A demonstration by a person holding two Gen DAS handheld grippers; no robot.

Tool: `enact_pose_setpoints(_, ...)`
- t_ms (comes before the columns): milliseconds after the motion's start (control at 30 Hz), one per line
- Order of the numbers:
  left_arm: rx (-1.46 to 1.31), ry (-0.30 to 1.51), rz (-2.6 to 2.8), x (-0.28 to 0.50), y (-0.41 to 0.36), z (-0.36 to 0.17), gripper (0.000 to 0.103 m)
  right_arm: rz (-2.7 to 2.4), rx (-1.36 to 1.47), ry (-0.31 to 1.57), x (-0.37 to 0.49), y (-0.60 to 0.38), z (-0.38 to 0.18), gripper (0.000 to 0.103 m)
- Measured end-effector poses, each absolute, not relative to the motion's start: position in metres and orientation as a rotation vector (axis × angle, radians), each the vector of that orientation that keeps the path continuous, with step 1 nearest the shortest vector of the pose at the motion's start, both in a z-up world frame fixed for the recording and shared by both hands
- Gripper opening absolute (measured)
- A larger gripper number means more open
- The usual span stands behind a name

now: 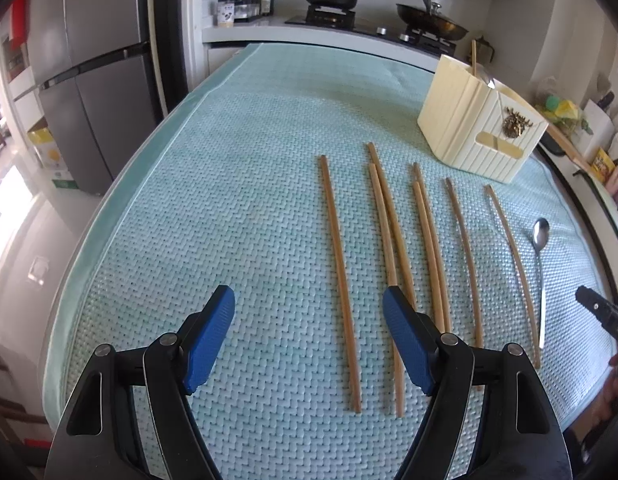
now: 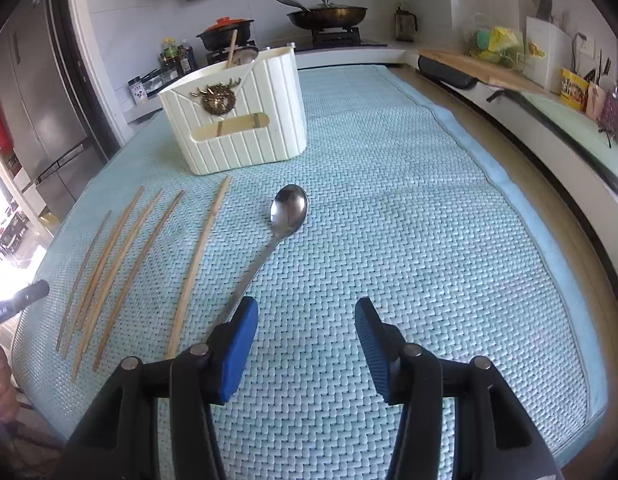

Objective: Organize utensils
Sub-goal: 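Move the left gripper back to the chopsticks while the right gripper moves to the small spoon, then close the right gripper on the small spoon while the left gripper grasps a chopstick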

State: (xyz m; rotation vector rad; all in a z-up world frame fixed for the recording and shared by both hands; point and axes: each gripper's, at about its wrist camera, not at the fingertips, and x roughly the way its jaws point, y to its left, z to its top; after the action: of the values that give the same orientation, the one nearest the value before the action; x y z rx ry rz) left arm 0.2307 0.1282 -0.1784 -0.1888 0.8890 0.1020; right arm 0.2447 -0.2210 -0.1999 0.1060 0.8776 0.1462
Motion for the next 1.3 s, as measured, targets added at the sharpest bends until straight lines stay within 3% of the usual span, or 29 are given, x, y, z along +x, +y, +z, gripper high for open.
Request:
enact_pose_setpoints(467, -0.190, 0.885, 0.121, 0.235, 0.137, -0.174, 0.078, 0.087, 0.181, 0.959, 0.310, -0.193, -0.222, 0.052)
enact_pose_setpoints(1133, -0.099, 1.036, 0.140, 0.365, 0.132, -0.214, 0.076, 0.007, -0.030, 0.906, 0.350, -0.159, -0.227, 0.052)
enact_pose_setpoints(1233, -0.098, 1.042, 0.126, 0.373, 0.131, -0.213, 0.069, 0.005, -0.033, 0.899, 0.353, -0.161, -0.227, 0.052)
enact_pose_setpoints(1300, -0.087, 1.047, 0.110, 0.375, 0.129, -0.211, 0.056, 0.005, -0.035, 0.893, 0.359, -0.164, -0.228, 0.051)
